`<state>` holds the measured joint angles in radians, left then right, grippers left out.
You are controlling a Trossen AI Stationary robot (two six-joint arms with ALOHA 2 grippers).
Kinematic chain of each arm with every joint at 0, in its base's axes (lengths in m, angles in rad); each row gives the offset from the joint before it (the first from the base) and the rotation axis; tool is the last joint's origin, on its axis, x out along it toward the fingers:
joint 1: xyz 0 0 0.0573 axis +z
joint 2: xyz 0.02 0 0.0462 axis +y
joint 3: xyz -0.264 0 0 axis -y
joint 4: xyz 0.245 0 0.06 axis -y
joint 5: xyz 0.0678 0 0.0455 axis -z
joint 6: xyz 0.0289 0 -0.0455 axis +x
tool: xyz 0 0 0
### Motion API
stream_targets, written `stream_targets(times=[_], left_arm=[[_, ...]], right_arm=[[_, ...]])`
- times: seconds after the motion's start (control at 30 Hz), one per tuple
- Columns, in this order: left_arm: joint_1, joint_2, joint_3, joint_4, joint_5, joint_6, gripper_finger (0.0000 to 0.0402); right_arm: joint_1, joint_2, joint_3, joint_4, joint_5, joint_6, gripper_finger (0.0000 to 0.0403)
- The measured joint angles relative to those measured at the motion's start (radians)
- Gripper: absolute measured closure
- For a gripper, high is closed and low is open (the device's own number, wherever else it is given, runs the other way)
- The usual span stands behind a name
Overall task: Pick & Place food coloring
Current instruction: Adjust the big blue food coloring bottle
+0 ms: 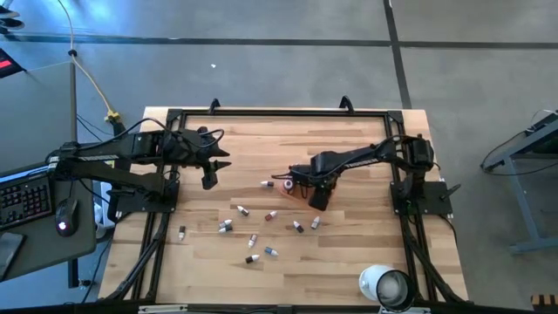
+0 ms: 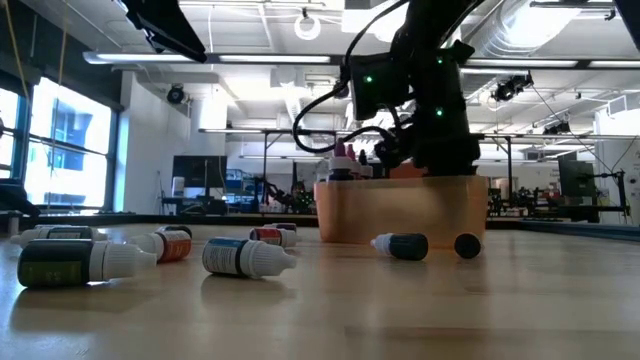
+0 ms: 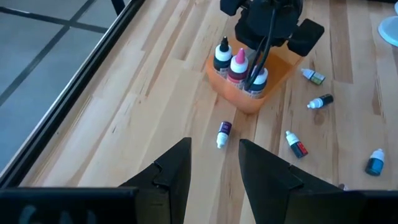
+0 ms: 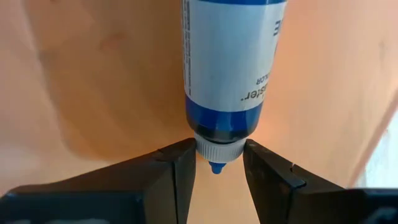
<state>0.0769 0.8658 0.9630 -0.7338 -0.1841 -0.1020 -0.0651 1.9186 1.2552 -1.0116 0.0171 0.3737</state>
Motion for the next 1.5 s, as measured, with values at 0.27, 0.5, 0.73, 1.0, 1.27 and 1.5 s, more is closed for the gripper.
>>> stream_targets(times=[0.27, 0.5, 0.73, 1.0, 1.27, 1.5], left_arm=[[0.000, 0.000, 0.000, -0.001, 0.000, 0.000, 0.0270], [0.000, 0.000, 0.000, -0.001, 0.001, 0.000, 0.0270], [0.000, 0.000, 0.000, -0.001, 0.000, 0.000, 0.0270], [0.000, 0.000, 0.000, -0.002, 0.001, 0.000, 0.0270], [0.000, 0.000, 0.000, -0.002, 0.001, 0.000, 0.0270], [0.000, 0.000, 0.000, -0.002, 0.001, 0.000, 0.0270]], right_arm=[[0.001, 0.000, -0.001, 0.021, 0.036, -0.035, 0.0293], [0.001, -0.004, 0.004, 0.010, -0.008, -0.035, 0.0344], [0.007, -0.026, 0.054, -0.035, -0.023, -0.016, 0.0392], [0.021, -0.027, 0.070, -0.019, -0.021, -0.044, 0.0361], [0.041, -0.027, 0.070, 0.059, -0.023, -0.061, 0.0288], [0.041, -0.028, 0.071, 0.078, -0.028, 0.088, 0.0243]])
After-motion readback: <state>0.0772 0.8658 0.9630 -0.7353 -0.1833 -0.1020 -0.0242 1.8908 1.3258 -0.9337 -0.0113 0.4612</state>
